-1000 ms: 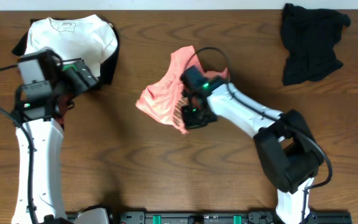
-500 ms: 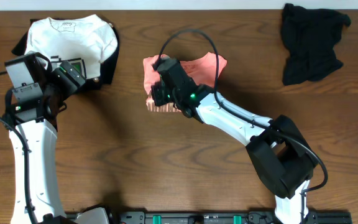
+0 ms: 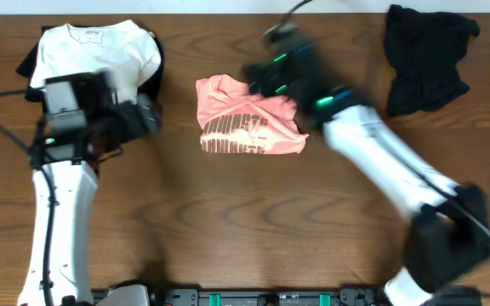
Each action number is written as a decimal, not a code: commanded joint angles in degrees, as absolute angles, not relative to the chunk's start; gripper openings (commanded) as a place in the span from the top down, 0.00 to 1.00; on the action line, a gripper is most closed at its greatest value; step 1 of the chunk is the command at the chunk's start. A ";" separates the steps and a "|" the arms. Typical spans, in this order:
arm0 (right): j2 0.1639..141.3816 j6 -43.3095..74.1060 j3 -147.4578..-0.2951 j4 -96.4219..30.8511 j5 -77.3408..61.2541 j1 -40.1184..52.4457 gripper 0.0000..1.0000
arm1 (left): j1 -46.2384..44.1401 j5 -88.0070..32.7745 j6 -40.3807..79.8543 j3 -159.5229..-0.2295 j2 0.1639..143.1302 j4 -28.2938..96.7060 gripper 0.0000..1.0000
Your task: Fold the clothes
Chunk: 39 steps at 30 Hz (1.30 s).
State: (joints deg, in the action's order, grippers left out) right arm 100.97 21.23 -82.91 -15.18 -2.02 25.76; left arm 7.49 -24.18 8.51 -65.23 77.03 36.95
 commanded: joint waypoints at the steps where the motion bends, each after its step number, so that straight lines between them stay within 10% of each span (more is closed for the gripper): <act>1: 95.37 16.19 -84.38 -18.31 -5.74 18.79 0.06 | 3.01 -26.15 -3.75 -64.90 77.10 37.71 0.02; 19: 94.85 11.03 -84.36 -30.37 -13.69 4.43 0.01 | -25.91 2.50 -36.36 -64.18 93.71 36.82 0.02; 39: 94.85 10.13 -84.31 -30.65 -12.23 3.75 0.01 | -29.71 3.75 -46.50 -64.18 103.35 22.81 0.02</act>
State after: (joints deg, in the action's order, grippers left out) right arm 94.48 11.05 -84.47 -30.61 -12.82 4.60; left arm -29.47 3.18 -43.57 -64.51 103.07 24.08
